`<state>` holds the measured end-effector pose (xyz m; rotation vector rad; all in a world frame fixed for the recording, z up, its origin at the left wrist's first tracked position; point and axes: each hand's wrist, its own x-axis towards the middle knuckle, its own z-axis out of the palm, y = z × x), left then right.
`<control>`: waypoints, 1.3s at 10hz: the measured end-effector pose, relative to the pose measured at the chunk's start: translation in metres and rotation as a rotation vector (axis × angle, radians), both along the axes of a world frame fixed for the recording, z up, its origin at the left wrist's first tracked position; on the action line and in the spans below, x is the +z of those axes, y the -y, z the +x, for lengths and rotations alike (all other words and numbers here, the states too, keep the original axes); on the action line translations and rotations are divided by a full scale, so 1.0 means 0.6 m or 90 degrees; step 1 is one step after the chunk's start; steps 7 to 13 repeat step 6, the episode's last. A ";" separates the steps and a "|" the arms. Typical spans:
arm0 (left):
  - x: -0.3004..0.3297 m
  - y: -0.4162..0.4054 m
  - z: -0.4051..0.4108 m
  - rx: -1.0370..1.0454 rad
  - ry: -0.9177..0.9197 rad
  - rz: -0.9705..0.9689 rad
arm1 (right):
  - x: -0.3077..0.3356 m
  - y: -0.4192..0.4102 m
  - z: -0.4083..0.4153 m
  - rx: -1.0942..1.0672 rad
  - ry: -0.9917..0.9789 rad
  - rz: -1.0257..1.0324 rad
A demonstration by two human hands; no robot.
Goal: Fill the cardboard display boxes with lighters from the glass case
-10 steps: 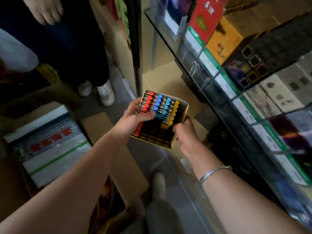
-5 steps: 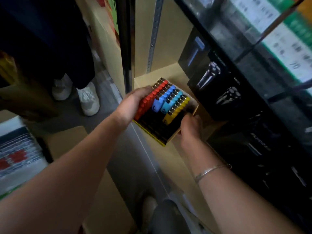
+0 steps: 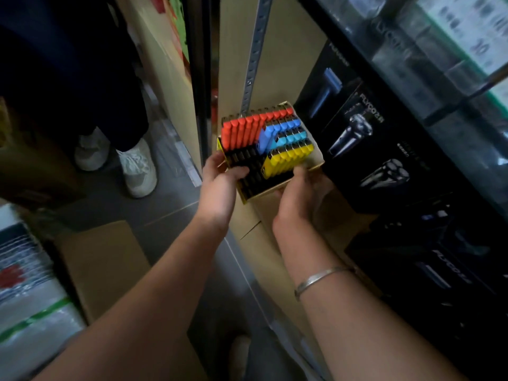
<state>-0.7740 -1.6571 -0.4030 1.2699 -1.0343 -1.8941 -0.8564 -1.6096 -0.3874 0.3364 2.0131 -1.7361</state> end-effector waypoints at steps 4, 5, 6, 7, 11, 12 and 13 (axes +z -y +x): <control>0.003 0.005 -0.022 -0.088 -0.085 -0.028 | -0.018 0.007 -0.008 0.076 -0.078 -0.008; 0.017 0.002 -0.011 -0.095 -0.053 -0.027 | -0.011 -0.001 -0.005 0.099 -0.084 -0.003; 0.037 -0.001 0.017 -0.074 0.060 -0.050 | 0.008 -0.013 0.007 0.108 -0.120 0.075; 0.037 -0.001 0.017 -0.074 0.060 -0.050 | 0.008 -0.013 0.007 0.108 -0.120 0.075; 0.037 -0.001 0.017 -0.074 0.060 -0.050 | 0.008 -0.013 0.007 0.108 -0.120 0.075; 0.037 -0.001 0.017 -0.074 0.060 -0.050 | 0.008 -0.013 0.007 0.108 -0.120 0.075; 0.037 -0.001 0.017 -0.074 0.060 -0.050 | 0.008 -0.013 0.007 0.108 -0.120 0.075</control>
